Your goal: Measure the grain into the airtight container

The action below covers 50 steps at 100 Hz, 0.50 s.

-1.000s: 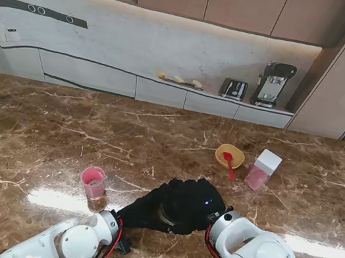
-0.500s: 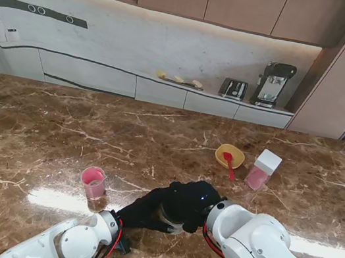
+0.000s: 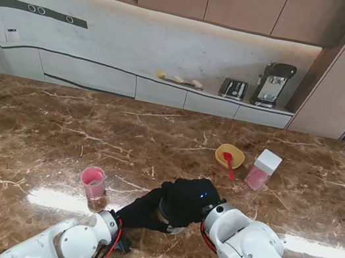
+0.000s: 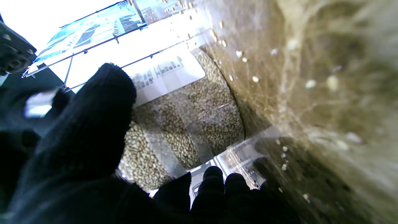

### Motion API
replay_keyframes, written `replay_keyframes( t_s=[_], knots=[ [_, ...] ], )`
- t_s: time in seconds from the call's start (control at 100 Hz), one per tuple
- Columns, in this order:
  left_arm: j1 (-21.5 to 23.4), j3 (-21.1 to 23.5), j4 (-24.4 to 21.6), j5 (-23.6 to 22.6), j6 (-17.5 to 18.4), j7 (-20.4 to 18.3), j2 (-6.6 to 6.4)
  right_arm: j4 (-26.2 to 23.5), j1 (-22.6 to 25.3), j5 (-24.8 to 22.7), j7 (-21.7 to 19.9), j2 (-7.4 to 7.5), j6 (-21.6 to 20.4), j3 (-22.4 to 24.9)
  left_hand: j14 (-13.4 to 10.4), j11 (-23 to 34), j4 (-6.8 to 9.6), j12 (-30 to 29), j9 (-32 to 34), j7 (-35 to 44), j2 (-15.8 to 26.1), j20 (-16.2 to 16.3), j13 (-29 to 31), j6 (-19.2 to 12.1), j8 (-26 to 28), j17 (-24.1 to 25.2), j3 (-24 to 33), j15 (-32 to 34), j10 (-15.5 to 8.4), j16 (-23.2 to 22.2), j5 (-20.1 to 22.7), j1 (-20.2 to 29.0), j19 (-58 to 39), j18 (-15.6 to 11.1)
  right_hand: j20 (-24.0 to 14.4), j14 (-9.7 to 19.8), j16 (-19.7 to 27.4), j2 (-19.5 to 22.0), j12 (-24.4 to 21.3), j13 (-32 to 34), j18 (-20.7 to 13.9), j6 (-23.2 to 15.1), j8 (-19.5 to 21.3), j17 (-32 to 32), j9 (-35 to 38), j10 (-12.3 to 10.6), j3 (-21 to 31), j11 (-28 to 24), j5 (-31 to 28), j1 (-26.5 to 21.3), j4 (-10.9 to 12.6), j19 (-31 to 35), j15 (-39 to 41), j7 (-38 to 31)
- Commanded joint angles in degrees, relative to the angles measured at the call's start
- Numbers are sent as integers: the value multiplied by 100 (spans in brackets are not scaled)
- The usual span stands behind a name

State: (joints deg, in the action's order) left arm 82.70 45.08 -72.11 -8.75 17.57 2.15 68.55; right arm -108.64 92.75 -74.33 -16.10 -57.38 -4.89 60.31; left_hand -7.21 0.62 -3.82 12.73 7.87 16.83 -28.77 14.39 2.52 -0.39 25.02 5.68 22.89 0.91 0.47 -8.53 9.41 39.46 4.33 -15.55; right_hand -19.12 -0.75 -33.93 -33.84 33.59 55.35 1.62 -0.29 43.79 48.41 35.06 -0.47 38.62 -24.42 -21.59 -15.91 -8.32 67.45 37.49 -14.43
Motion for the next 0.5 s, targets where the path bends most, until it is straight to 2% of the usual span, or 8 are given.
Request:
replay_keyframes(
  t_s=[0.0, 0.06, 0.15, 0.21, 0.29, 0.31, 0.41, 0.49],
  knots=[
    [107, -58, 150, -10, -85, -53, -39, 136, 108, -177, 71, -55, 102, -65, 914, -54, 34, 58, -146, 209, 116, 124, -74, -277, 33, -380, 156, -132, 24, -48, 264, 21, -658, 1475, 202, -11, 14, 537, -244, 469, -43, 281, -95, 370, 181, -26, -193, -50, 125, 589, 453, 458, 219, 139],
    [107, -60, 151, -7, -86, -53, -38, 167, 128, -247, 247, -64, 197, -114, 909, -55, 35, 60, -147, 207, 115, 124, -73, -265, 33, -380, 156, -132, 24, -47, 266, 20, -659, 1475, 332, -125, 104, 721, -527, 612, 55, 408, -341, 497, 195, 35, 146, 148, 352, 1286, 490, 561, 160, 431],
    [110, -57, 148, -6, -88, -53, -39, 151, 177, -394, 429, -69, 236, -124, 913, -56, 35, 61, -147, 205, 111, 125, -73, -280, 34, -380, 155, -131, 25, -48, 267, 19, -660, 1478, 427, -270, 213, 1186, -842, 386, 137, 458, -552, 316, -40, 72, 213, 488, 754, 1809, 499, 416, -179, 780],
    [114, -52, 144, -8, -89, -48, -39, 77, 237, -489, 438, -69, 228, -88, 912, -57, 35, 61, -147, 199, 116, 126, -74, -275, 33, -380, 156, -131, 21, -48, 259, 19, -661, 1474, 450, -372, 478, 1505, -1043, -281, 313, 362, -586, -336, -415, 34, 129, 773, 999, 2015, 530, -151, -970, 946],
    [120, -43, 138, -14, -87, -45, -41, -86, 342, -696, 430, -67, 171, 22, 916, -57, 35, 62, -146, 198, 118, 127, -73, -280, 34, -379, 155, -131, 21, -48, 258, 16, -662, 1475, 350, -381, 800, 1642, -1153, -1140, 504, 228, -557, -1207, -836, -64, 84, 1058, 1155, 2082, 552, -863, -1785, 1096],
    [122, -40, 137, -16, -86, -44, -41, -137, 371, -719, 407, -68, 154, 57, 908, -57, 36, 62, -147, 202, 119, 126, -72, -286, 36, -378, 156, -130, 20, -48, 266, 16, -662, 1473, 14, -389, 935, 1657, -1140, -1542, 545, 183, -473, -1591, -980, -94, 67, 1169, 1160, 2049, 563, -1278, -2045, 1191],
    [131, -25, 129, -17, -89, -36, -41, -337, 476, -751, 386, -77, 51, 222, 912, -55, 37, 65, -145, 202, 111, 127, -72, -287, 37, -380, 163, -129, 21, -50, 262, 25, -663, 1473, -15, -305, 1156, 1022, -1163, -2280, 583, 122, -423, -2353, -1244, -72, 206, 1329, 1018, 1411, 594, -1760, -2490, 1148],
    [137, -15, 120, -15, -92, -32, -41, -520, 506, -620, 72, -79, -115, 363, 914, -55, 36, 67, -145, 219, 117, 128, -73, -288, 44, -379, 166, -130, 17, -50, 288, 26, -663, 1474, -94, -357, 1291, 98, -1118, -2700, 573, 106, -381, -2641, -1541, 13, 88, 1438, 938, 275, 552, -2131, -2626, 1036]
  ],
)
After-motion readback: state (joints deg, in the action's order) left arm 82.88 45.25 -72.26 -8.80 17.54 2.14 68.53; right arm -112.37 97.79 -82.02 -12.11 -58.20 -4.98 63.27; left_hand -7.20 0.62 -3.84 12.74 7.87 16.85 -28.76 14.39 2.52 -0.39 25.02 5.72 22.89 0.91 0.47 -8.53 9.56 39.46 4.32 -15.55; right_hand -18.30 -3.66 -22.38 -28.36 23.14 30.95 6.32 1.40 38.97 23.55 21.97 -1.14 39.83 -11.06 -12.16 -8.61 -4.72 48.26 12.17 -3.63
